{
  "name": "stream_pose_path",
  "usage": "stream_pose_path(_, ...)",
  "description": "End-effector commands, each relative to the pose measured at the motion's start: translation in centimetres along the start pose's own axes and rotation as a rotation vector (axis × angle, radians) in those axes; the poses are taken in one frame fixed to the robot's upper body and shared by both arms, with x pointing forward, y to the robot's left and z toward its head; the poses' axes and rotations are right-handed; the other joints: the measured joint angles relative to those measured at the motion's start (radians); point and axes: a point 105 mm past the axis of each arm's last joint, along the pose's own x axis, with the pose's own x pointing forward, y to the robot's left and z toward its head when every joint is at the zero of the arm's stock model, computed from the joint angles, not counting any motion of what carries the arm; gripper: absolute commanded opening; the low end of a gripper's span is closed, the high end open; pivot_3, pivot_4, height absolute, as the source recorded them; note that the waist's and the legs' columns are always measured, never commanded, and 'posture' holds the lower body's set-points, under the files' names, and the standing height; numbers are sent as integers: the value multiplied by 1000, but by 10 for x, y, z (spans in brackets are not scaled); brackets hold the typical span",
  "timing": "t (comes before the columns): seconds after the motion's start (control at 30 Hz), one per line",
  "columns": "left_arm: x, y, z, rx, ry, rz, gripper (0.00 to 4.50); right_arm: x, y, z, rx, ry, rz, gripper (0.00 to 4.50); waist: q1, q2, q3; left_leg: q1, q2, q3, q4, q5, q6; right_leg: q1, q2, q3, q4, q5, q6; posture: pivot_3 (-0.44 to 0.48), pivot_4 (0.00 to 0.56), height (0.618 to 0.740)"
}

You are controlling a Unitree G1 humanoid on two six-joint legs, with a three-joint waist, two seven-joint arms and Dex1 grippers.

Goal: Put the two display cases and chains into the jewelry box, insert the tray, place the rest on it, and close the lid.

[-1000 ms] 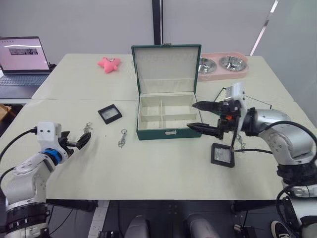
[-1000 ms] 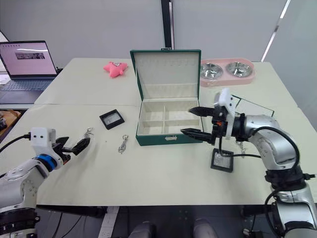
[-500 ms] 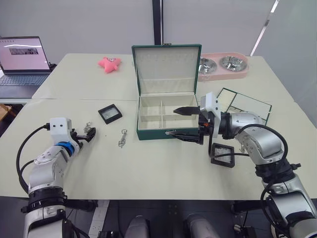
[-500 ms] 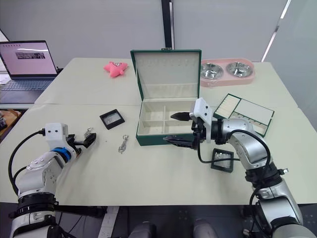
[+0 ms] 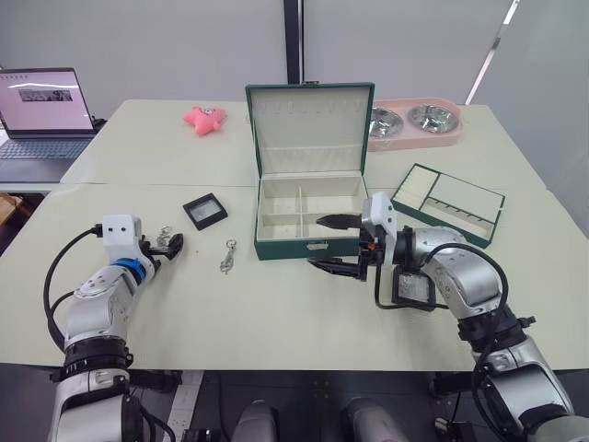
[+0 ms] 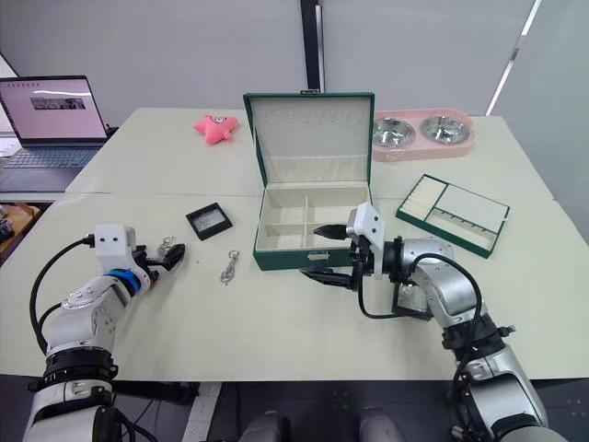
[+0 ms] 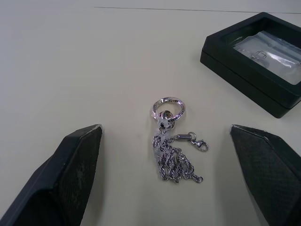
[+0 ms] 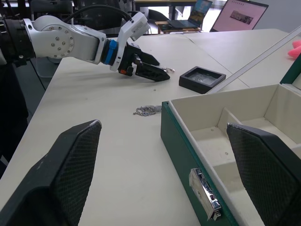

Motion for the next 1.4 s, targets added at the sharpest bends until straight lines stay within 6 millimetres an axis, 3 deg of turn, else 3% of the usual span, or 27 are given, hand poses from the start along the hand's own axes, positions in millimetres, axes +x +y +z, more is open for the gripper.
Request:
stream_pose_path(0.03, 3, 0, 3, 14, -7, 2, 4500, 0, 0, 6, -27, -34, -1, 4488, 0, 0, 0, 0, 0, 0, 0, 0, 0, 0, 0, 0, 0, 0, 0, 0, 150, 740)
stream_pose_path(0.27, 8, 1, -2, 25, 41, 7, 4500, 0, -1, 8, -38, -33, -4, 4488, 0, 0, 0, 0, 0, 0, 0, 0, 0, 0, 0, 0, 0, 0, 0, 0, 150, 740)
stream_pose_path(0.3, 8, 1, -2, 24, 48, 8, 4316, 0, -2, 8, -40, -32, -5, 4498, 0, 0, 0, 0, 0, 0, 0, 0, 0, 0, 0, 0, 0, 0, 0, 0, 150, 740)
stream_pose_path(0.37, 7, 1, -4, 25, 57, 6, 3891, -1, -2, 8, -42, -30, -8, 4500, 0, 0, 0, 0, 0, 0, 0, 0, 0, 0, 0, 0, 1, 0, 0, 0, 150, 740)
stream_pose_path(0.8, -4, 3, -15, 17, 99, 17, 23, -3, -4, 9, -43, -22, -7, 4500, -2, 1, 0, 1, 0, 0, 0, 0, 0, 0, 0, 1, 1, 0, 0, 0, 150, 740)
stream_pose_path(1.13, -7, 2, -10, 22, 81, 18, 7, -4, -9, 17, -54, -46, -11, 4500, -4, 1, 0, 1, 0, 1, 0, 0, 0, 0, 0, 1, 1, 0, 0, 0, 150, 740)
stream_pose_path(1.4, -18, -10, 36, 8, -25, 8, 7, -10, -14, 35, -65, -82, -21, 4500, 0, 0, 0, 0, 0, 0, 0, 0, 0, 0, 0, 1, 1, 0, 0, 0, 150, 740)
